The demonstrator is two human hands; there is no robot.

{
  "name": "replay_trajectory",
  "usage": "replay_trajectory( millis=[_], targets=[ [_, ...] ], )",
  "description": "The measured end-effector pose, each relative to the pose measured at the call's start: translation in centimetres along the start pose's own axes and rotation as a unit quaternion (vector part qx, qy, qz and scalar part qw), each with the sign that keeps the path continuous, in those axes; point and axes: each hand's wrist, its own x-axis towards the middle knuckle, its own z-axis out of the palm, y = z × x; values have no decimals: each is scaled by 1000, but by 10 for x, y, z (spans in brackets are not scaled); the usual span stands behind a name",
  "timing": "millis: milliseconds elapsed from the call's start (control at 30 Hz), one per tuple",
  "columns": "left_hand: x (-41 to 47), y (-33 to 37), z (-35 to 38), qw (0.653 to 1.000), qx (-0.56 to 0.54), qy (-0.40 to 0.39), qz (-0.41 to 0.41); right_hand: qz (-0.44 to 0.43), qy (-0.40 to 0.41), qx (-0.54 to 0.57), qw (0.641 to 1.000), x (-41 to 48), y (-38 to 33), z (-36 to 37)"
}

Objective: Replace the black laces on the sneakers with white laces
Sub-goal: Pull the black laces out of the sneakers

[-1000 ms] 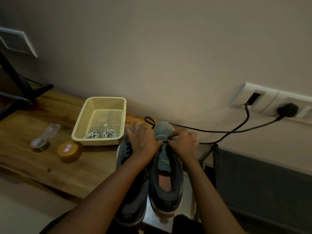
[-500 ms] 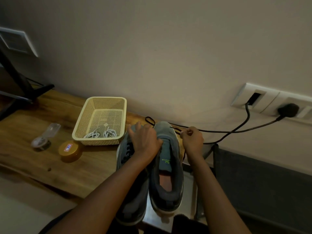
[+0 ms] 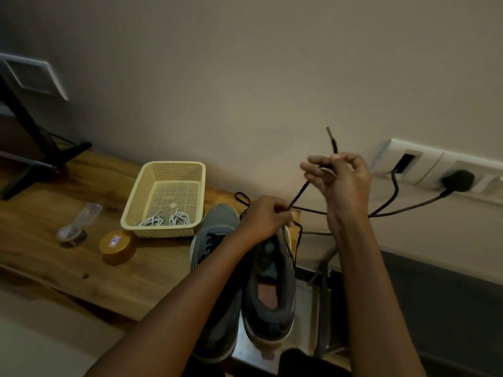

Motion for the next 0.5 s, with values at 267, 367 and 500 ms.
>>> replay_trajectory(
  millis=[267, 367, 500],
  targets=[
    [7, -13, -48, 979, -20, 191, -71, -113, 85, -239, 961, 10, 6, -25],
    [3, 11, -51, 951, -233, 191, -69, -2, -96, -260, 961, 1, 19, -11],
    [-1, 28, -55, 914, -364, 165, -63, 99, -258, -244, 929, -16, 40, 11]
  ],
)
